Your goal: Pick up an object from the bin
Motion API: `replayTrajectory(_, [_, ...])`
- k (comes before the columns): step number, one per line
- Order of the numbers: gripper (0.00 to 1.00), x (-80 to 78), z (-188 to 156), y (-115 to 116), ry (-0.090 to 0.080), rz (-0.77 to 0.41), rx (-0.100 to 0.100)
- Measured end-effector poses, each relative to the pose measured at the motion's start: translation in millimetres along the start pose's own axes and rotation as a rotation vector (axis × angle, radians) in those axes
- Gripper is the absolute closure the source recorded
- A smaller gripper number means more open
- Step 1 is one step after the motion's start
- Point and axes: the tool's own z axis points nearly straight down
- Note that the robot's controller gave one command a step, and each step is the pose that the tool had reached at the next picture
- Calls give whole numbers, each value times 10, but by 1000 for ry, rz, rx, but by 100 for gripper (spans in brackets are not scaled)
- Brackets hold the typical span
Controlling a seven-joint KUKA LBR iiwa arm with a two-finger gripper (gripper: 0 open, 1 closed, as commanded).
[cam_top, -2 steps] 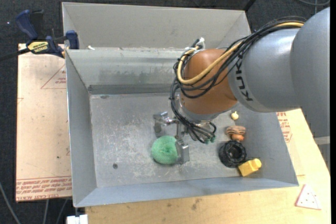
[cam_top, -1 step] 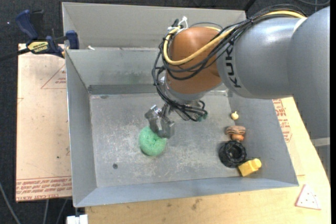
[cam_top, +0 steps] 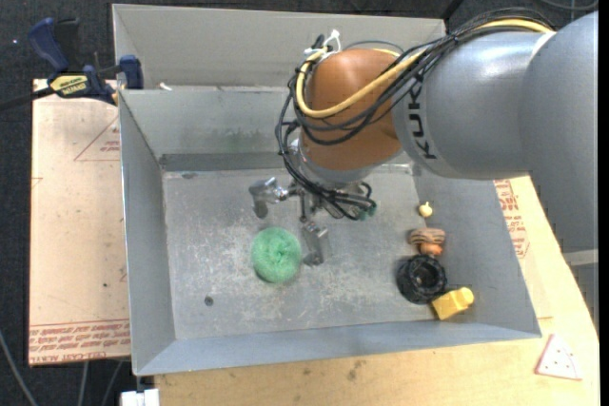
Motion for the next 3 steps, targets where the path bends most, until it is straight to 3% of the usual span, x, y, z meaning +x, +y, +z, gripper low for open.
replayTrajectory(1, [0, 0, 0, 0, 0, 0, 0])
replayTrajectory(2, [0, -78, 80, 25, -3, -75, 3])
replayTrajectory(3, [100, -363, 391, 198, -1, -282, -1])
